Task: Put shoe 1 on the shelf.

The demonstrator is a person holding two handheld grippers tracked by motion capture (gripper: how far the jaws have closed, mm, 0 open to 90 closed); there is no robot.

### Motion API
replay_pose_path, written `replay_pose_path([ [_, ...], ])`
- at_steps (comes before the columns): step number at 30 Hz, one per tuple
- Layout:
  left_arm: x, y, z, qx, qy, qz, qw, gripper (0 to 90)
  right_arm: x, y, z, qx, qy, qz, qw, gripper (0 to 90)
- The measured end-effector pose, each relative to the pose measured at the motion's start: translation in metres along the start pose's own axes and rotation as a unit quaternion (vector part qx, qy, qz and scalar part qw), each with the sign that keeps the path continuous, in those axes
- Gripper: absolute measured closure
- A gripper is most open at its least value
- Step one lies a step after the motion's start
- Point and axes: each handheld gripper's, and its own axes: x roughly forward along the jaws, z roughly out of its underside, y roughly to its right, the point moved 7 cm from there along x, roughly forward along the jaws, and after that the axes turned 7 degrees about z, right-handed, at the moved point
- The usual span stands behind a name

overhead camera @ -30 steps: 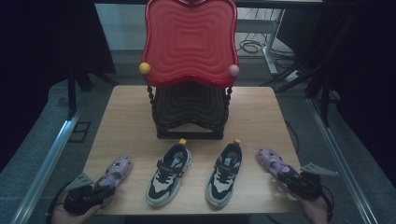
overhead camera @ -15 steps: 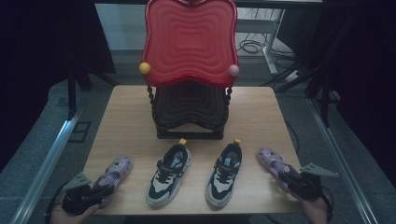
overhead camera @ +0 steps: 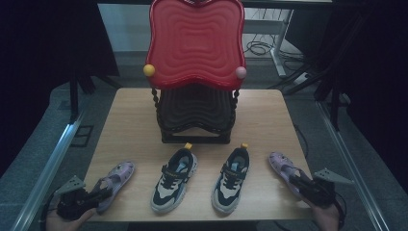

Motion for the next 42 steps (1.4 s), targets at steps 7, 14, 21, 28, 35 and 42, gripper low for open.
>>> replay_pose_path([
  [7,-0.006,-0.004,-0.007,-0.005,0.023,0.001,0.9997,85.1,-0.006,0.001,-0.005,0.016,0.023,-0.004,0.9996,85.3],
  [14,-0.01,-0.007,-0.015,-0.012,0.039,0.008,0.9991,84.6,-0.009,0.003,-0.008,0.028,0.039,-0.009,0.9988,85.3],
  [21,-0.01,-0.005,-0.019,-0.012,0.043,0.018,0.9988,84.6,-0.011,0.004,-0.009,0.034,0.048,-0.007,0.9983,85.4],
  [28,-0.017,-0.002,-0.031,-0.005,0.065,0.025,0.9975,84.7,-0.014,0.003,-0.014,0.038,0.059,-0.008,0.9975,85.4],
  [35,-0.021,0.004,-0.049,0.004,0.092,0.031,0.9953,84.7,-0.015,-0.003,-0.025,0.039,0.077,-0.015,0.9962,85.4],
  [42,-0.017,0.01,-0.064,0.011,0.107,0.05,0.9929,84.6,-0.014,-0.011,-0.034,0.042,0.088,-0.027,0.9949,85.4],
])
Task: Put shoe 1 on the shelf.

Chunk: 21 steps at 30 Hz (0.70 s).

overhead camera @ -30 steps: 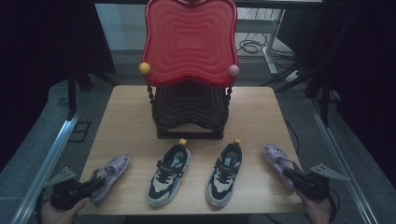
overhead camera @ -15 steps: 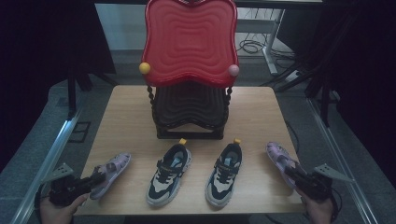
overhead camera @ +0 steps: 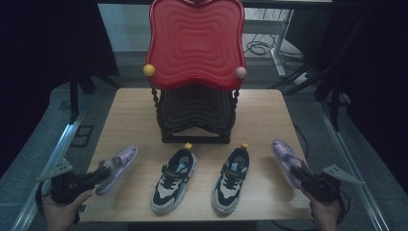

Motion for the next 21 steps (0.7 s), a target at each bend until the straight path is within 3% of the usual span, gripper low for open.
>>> replay_pose_path([
  [13,0.017,0.01,-0.024,0.021,0.015,0.019,0.9995,84.4,0.012,-0.02,-0.016,-0.01,0.014,-0.019,0.9997,85.4],
  [21,0.027,0.014,-0.029,0.027,0.012,0.031,0.9991,85.0,0.017,-0.034,-0.021,-0.02,0.017,-0.032,0.9992,85.4],
])
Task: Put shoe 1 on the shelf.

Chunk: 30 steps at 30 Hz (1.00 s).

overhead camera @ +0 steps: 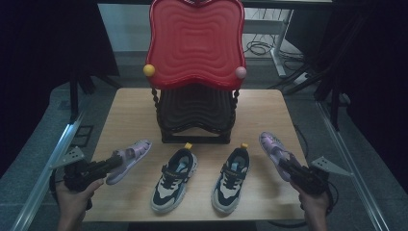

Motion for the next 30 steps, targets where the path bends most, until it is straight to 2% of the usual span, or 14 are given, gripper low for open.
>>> replay_pose_path([
  [5,0.002,0.001,-0.003,0.002,0.001,0.003,1.0,85.5,0.002,-0.006,-0.003,-0.003,0.0,-0.009,1.0,85.3],
  [10,0.005,0.001,-0.005,0.003,0.001,0.009,1.0,85.7,0.003,-0.019,-0.008,-0.018,0.006,-0.016,0.9997,85.3],
  [19,0.013,0.002,-0.008,-0.004,0.002,0.026,0.9997,85.7,0.006,-0.039,-0.017,-0.025,0.016,-0.039,0.9988,85.3],
  [30,0.018,0.003,-0.012,-0.006,0.007,0.031,0.9995,85.9,0.01,-0.058,-0.026,-0.037,0.03,-0.059,0.9971,85.3],
])
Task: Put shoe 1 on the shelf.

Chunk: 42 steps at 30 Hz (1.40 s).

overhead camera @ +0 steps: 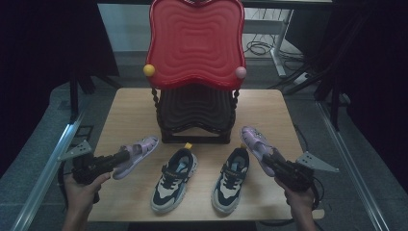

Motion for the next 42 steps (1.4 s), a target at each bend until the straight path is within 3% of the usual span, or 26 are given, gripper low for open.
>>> replay_pose_path([
  [10,0.004,0.003,-0.013,0.006,0.008,0.004,0.9999,86.0,0.006,-0.015,-0.009,-0.005,0.009,-0.02,0.9997,85.3],
  [24,0.024,0.01,-0.036,0.019,0.02,0.019,0.9994,86.1,0.028,-0.035,-0.02,-0.007,0.014,-0.044,0.9989,85.3],
  [33,0.035,0.012,-0.039,0.05,0.018,-0.019,0.9984,86.1,0.046,-0.044,-0.025,-0.007,0.01,-0.057,0.9983,85.2],
  [42,0.044,0.015,-0.037,0.051,0.021,-0.01,0.9984,86.1,0.055,-0.052,-0.032,-0.008,0.011,-0.063,0.9979,85.3],
])
